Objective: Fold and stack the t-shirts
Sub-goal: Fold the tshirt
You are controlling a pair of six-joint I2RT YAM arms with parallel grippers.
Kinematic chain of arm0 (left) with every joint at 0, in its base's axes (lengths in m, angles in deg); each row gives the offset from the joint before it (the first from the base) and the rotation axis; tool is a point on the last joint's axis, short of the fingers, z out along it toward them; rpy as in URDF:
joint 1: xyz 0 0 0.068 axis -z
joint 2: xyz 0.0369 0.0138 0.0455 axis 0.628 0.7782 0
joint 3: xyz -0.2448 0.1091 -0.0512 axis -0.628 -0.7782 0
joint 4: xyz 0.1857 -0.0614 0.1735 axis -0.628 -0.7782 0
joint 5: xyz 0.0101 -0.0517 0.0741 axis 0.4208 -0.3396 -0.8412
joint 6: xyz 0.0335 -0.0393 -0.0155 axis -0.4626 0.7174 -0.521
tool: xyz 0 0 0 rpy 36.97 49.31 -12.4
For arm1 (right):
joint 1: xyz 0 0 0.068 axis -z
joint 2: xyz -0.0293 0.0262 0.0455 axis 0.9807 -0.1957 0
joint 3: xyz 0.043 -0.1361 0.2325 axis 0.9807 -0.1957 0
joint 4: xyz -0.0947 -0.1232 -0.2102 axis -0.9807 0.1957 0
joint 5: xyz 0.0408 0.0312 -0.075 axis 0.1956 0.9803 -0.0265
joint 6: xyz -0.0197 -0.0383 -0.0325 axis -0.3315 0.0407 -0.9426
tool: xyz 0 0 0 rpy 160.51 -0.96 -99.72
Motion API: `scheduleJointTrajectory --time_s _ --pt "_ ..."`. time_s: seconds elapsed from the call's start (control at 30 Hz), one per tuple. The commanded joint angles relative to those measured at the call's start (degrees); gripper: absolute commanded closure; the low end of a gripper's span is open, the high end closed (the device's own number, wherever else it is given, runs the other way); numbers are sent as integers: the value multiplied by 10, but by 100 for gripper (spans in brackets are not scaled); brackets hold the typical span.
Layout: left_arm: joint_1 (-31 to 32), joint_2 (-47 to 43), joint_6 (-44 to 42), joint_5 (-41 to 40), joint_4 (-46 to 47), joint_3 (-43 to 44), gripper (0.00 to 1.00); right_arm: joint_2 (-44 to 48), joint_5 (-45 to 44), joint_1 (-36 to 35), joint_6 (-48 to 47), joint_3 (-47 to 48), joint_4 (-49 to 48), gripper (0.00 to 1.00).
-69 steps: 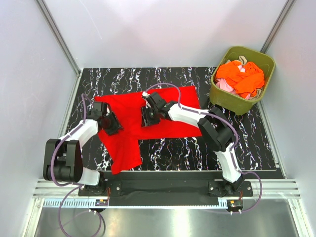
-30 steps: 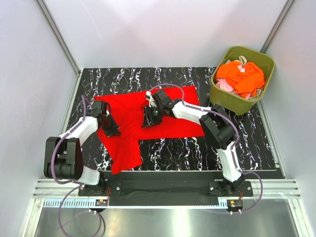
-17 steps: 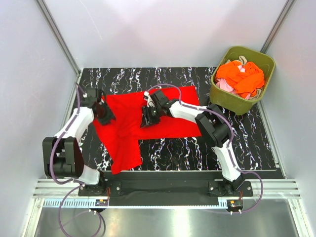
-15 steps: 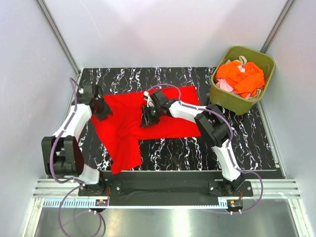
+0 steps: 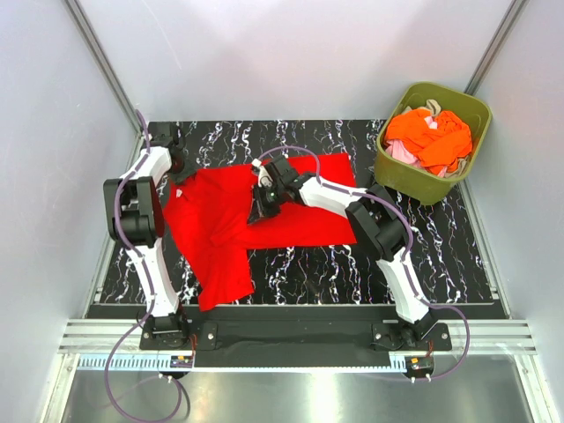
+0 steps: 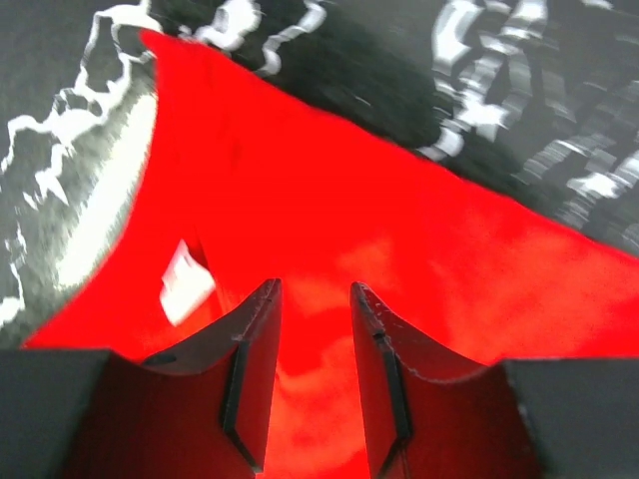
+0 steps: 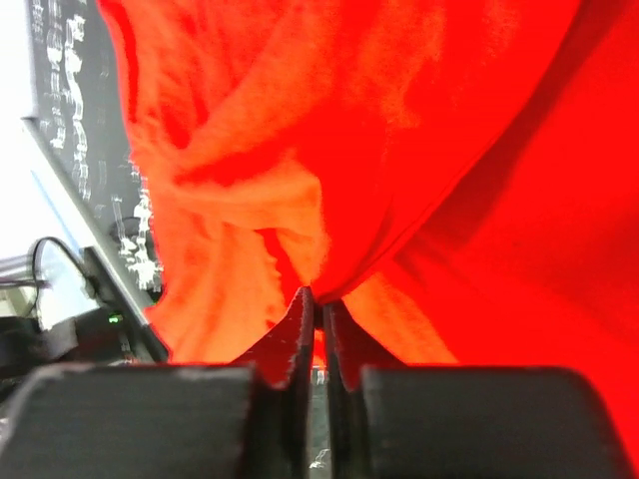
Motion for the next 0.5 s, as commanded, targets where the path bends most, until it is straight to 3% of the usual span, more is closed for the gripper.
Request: scheduleJointTrajectory --time_s 0.0,0.47 --pt "-17 33 -19 -40 -6 52 62 1 33 1 10 36 19 99" --pt "-33 143 -33 -18 -12 163 60 16 4 37 39 -25 28 100"
